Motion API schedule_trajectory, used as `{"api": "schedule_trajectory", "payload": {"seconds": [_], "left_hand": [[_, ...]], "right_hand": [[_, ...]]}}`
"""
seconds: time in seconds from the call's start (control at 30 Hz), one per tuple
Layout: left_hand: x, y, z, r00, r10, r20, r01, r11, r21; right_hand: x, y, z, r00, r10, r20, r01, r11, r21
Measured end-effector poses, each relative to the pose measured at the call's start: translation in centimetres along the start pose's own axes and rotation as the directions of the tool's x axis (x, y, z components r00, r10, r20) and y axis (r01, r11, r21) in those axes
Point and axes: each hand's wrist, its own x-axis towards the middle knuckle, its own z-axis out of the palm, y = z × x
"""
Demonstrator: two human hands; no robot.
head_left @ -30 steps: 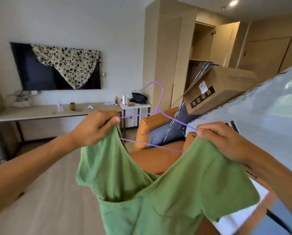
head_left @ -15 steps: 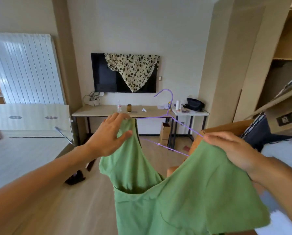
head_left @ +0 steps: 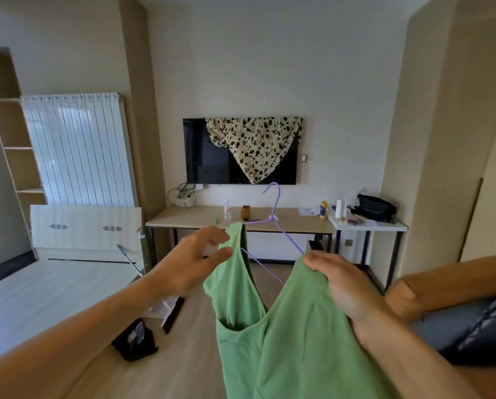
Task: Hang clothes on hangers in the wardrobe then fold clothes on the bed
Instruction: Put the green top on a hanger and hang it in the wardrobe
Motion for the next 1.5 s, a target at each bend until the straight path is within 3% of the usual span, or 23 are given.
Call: {"api": "schedule_trajectory", "payload": {"seconds": [0.17,0.6,0.93,1.1,1.5], "left_hand": [[6.0,-3.5,2.3,1.000,-0.014,-0.003,0.013,0.995,-0.098],[31.2,-16.4,7.8,0.984,0.099,0.148,-0.053,0.956,-0.288],[51.0,-19.8,16.1,0.934,0.257,0.250,-0.128,0.890,-0.437],[60.8,-21.6,22.9,0.880,0.359,0.311,-0.179,0.857,-0.483],[85.3,-22.4,36.8,0.770,0.530,0.356,-0.263,0.771,-0.580]], "right_hand": [[8.3,0.9,1.7,1.000,0.026,0.012,-0.027,0.999,0.017],[33.9,5.3,4.4,0.977,-0.055,-0.207,0.056,0.998,0.001],[52.6,8.5,0.6,0.866,-0.119,-0.486,0.109,0.993,-0.050],[62.8,11.8,-3.1,0.823,-0.107,-0.557,0.106,0.994,-0.033],[83.6,14.1,-15.7,0.627,-0.098,-0.772,0.078,0.995,-0.062]]}}
